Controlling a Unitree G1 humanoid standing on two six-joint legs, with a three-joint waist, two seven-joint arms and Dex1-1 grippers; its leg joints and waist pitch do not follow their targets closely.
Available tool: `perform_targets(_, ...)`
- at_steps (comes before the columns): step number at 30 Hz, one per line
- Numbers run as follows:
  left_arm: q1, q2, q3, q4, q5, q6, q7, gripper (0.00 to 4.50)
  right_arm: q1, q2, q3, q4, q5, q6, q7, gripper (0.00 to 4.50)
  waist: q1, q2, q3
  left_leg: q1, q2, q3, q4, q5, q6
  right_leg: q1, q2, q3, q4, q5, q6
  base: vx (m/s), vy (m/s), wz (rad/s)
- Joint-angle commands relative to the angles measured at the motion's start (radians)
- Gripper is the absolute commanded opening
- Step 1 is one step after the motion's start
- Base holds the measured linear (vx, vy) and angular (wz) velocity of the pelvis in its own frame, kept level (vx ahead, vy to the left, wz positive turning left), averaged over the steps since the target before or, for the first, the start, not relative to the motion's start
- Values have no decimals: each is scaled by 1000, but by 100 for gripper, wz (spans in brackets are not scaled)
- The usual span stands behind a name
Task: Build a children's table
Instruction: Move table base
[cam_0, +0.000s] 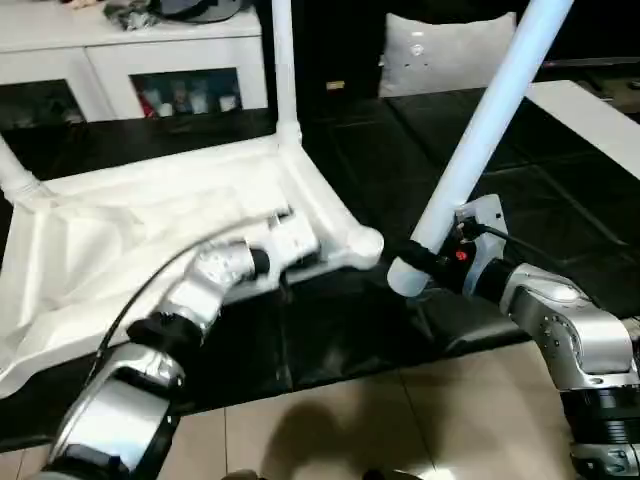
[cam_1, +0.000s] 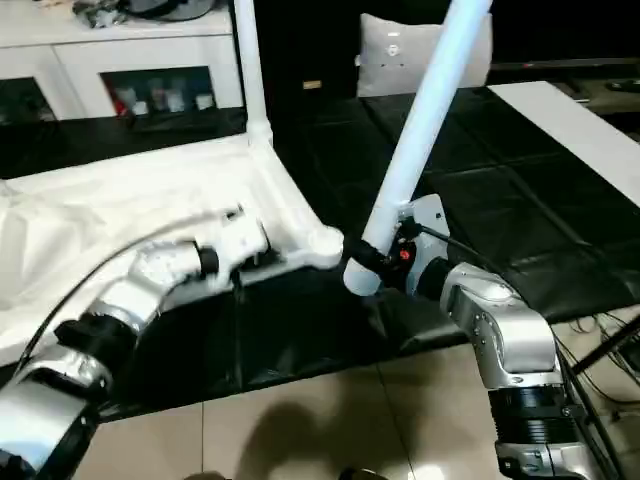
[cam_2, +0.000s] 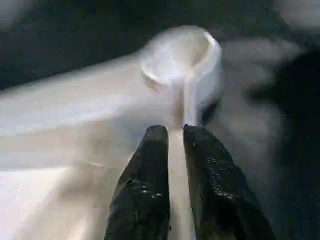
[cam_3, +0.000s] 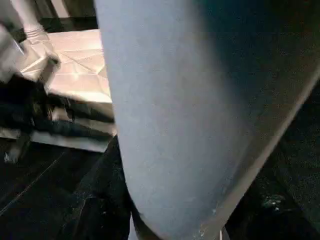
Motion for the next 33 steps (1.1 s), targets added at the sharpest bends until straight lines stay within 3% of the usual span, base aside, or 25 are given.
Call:
perform_targets(1,-25,9,38,20,7,-54,117,101,-3,18,-37,-17,14,-7,-39,189,8,-14,-88,-2,29,0,-56,-75,89,70,-62,51,-55,-314,-86,0,0,0)
perform_targets(4,-16,-13,115,-4,-51,-36,185,137,8,29,-46,-52,25,4,-62,189,16,-14,-84,0,31,2,-58,-76,85,69,-62,53,-55,-324,-84,0,0,0)
perform_targets(8,45,-57,221,-141,-165,88,201,146,27,63,-64,-87,12,-22,-128,189,26,-19,-82,3,32,5,-60,-101,69,66,-66,53,-61,-374,-86,0,0,0)
perform_targets(10,65,-65,239,-185,-186,121,212,145,30,73,-72,-92,3,-26,-158,189,25,-16,-82,4,36,4,-61,-100,58,65,-71,55,-57,-374,-94,0,0,0)
perform_targets(12,170,-102,282,-389,-253,261,305,145,44,109,-105,-107,-32,39,-299,189,24,-14,-83,6,43,1,-62,-91,47,64,-70,58,-49,-355,-103,0,0,0)
perform_targets(13,198,-114,290,-442,-266,297,325,145,50,123,-122,-112,-15,79,-320,189,20,-15,-82,1,45,0,-64,-85,46,66,-70,60,-47,-342,-110,0,0,0)
perform_targets(14,262,-138,305,-551,-278,344,368,145,77,137,-126,-143,-10,120,-342,189,19,-26,-79,2,36,6,-62,-97,53,63,-65,58,-55,-376,-101,0,0,0)
perform_targets(15,281,-144,308,-581,-278,354,380,145,86,139,-123,-154,-12,127,-346,189,20,-24,-81,2,38,5,-61,-95,52,67,-67,58,-52,-376,-98,0,0,0)
perform_targets(16,290,-146,308,-594,-274,355,384,145,90,140,-121,-158,-16,125,-350,189,21,-22,-79,1,37,6,-62,-98,56,64,-67,58,-58,-389,-91,0,0,0)
perform_targets(19,357,-157,300,-671,-239,362,412,145,125,149,-100,-201,-51,125,-381,189,16,-27,-72,2,29,8,-64,-138,50,58,-58,50,-78,-474,-23,0,0,0)
perform_targets(20,384,-161,294,-698,-222,370,421,145,144,154,-86,-224,-59,121,-388,189,13,-27,-70,5,26,6,-65,-168,39,57,-58,45,-88,-525,18,0,0,0)
perform_targets(21,384,-161,294,-698,-222,370,421,145,144,154,-86,-224,-59,121,-388,189,13,-27,-70,5,26,6,-65,-168,39,57,-58,45,-88,-525,18,0,0,0)
perform_targets(24,438,-169,293,-785,-204,434,473,145,175,149,-43,-261,-69,109,-388,189,4,-29,-63,7,23,3,-64,-229,25,53,-54,34,-105,-593,72,0,0,0)
perform_targets(25,449,-169,297,-813,-208,461,492,145,177,156,-49,-266,-70,106,-402,189,13,-41,-56,-51,13,-41,-80,-260,45,100,-83,-6,-68,-573,54,0,0,0)
perform_targets(26,458,-167,302,-834,-209,483,505,145,176,163,-59,-266,-68,108,-413,189,-8,-14,-59,-50,43,-81,-97,-332,51,98,-69,-11,-63,-504,45,-10,-20,35)
perform_targets(27,461,-166,301,-841,-209,489,507,145,176,164,-60,-268,-66,109,-412,189,-14,-2,-60,-41,60,-103,-104,-381,43,94,-66,-8,-49,-452,22,-2,-53,57)
perform_targets(28,471,-162,298,-859,-211,502,508,145,178,161,-55,-273,-65,108,-404,189,-34,14,-57,-38,99,-164,-135,-496,30,93,-44,3,8,-332,-16,-2,-53,57)
perform_targets(29,482,-158,292,-874,-202,513,509,145,183,157,-48,-282,-70,106,-399,189,-46,24,-48,-8,125,-220,-172,-624,26,66,-13,19,73,-263,-67,46,-92,63)
perform_targets(30,504,-159,288,-888,-200,519,504,145,195,154,-38,-299,-67,106,-386,189,-61,7,-41,10,109,-248,-159,-605,69,43,-3,48,94,-234,-126,78,-149,64)
perform_targets(31,513,-161,286,-893,-197,521,503,145,200,156,-40,-305,-63,110,-388,189,-61,5,-44,52,162,-196,-150,-561,71,18,-15,72,82,-227,-144,78,-149,64)
perform_targets(32,517,-163,286,-896,-195,522,502,145,202,158,-42,-308,-61,112,-390,189,-53,-17,-30,25,110,-138,-127,-496,99,33,-30,96,35,-265,-209,54,-195,42)
perform_targets(33,519,-164,285,-898,-192,523,501,145,203,159,-43,-310,-60,113,-393,189,-42,-26,-28,14,42,-93,-71,-471,76,29,-41,107,-23,-358,-241,32,-208,12)
